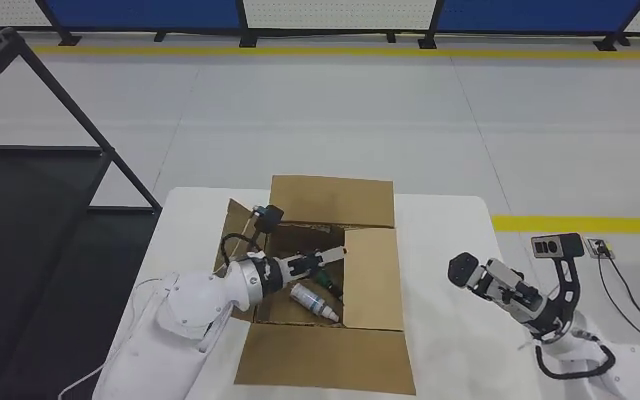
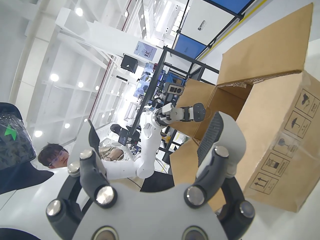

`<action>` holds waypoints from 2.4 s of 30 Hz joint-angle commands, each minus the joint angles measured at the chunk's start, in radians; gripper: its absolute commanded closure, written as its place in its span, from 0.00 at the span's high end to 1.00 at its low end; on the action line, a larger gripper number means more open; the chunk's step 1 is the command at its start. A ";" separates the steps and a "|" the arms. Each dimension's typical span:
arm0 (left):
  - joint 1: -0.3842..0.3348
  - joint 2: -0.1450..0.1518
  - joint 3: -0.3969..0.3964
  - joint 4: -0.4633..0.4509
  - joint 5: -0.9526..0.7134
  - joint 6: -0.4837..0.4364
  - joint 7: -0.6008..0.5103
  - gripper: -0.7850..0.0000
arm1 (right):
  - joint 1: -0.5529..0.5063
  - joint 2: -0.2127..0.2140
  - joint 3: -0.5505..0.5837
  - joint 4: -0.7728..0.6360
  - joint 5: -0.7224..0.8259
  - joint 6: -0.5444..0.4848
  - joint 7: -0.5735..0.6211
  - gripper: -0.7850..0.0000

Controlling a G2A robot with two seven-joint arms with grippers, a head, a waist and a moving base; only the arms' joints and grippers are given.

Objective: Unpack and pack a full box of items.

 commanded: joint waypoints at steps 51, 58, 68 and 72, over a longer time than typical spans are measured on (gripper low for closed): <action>-0.169 -0.142 0.280 0.115 -0.175 -0.218 0.303 1.00 | -0.102 0.062 -0.083 -0.173 -0.022 -0.144 0.162 1.00; -0.165 -0.149 0.273 0.128 -0.151 -0.255 0.308 1.00 | -0.130 0.066 -0.103 -0.213 -0.084 -0.143 0.116 1.00; 0.016 -0.074 0.029 0.090 -0.057 -0.194 0.105 1.00 | -0.101 0.075 -0.130 -0.173 -0.104 -0.101 0.082 1.00; 0.041 -0.067 0.028 0.079 -0.035 -0.189 0.067 1.00 | -0.090 0.078 -0.146 -0.176 -0.105 -0.093 0.073 1.00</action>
